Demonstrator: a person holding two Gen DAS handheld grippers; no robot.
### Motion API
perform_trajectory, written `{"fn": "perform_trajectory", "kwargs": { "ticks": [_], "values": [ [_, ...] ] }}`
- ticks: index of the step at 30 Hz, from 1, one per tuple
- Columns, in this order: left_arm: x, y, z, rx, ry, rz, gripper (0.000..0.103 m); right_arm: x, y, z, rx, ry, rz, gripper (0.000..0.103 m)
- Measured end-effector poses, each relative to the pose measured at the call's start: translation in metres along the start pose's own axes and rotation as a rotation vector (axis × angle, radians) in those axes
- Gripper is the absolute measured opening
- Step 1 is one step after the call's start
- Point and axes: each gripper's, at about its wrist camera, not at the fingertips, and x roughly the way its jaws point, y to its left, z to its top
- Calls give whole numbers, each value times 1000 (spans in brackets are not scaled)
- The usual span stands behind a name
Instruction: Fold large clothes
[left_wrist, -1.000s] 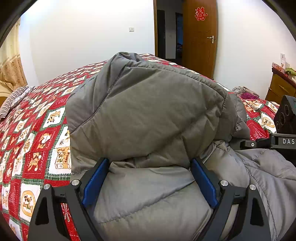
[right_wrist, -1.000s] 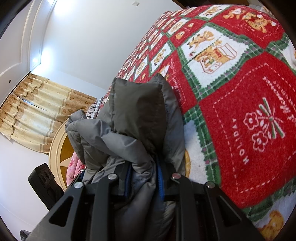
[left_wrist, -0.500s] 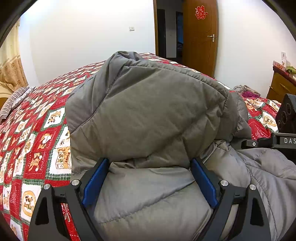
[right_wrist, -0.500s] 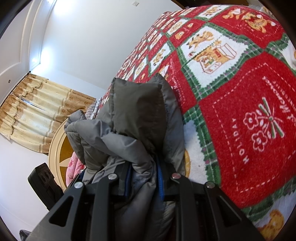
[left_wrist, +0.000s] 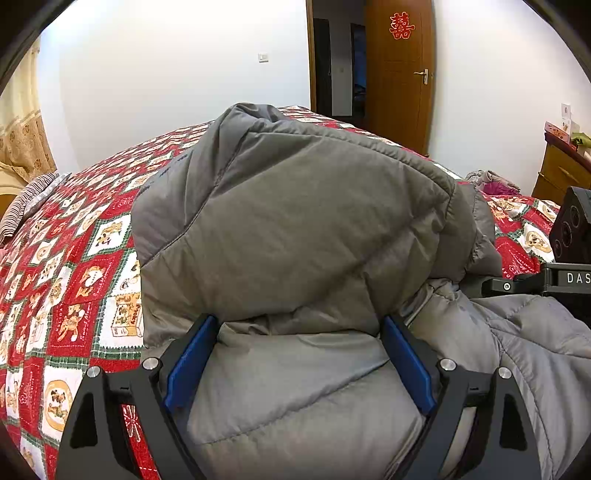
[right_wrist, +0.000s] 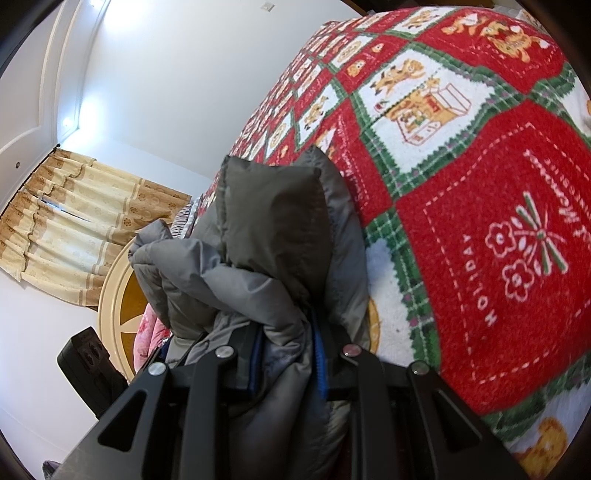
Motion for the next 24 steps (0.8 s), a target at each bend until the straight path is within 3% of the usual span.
{"fn": "perform_trajectory", "kwargs": {
  "ticks": [13, 24],
  "values": [
    [-5, -6, 1, 8, 2, 21, 91, 1, -6, 12, 66, 41, 12, 23],
    [-5, -5, 4, 8, 4, 22, 91, -2, -5, 12, 44, 30, 0, 24]
  ]
}}
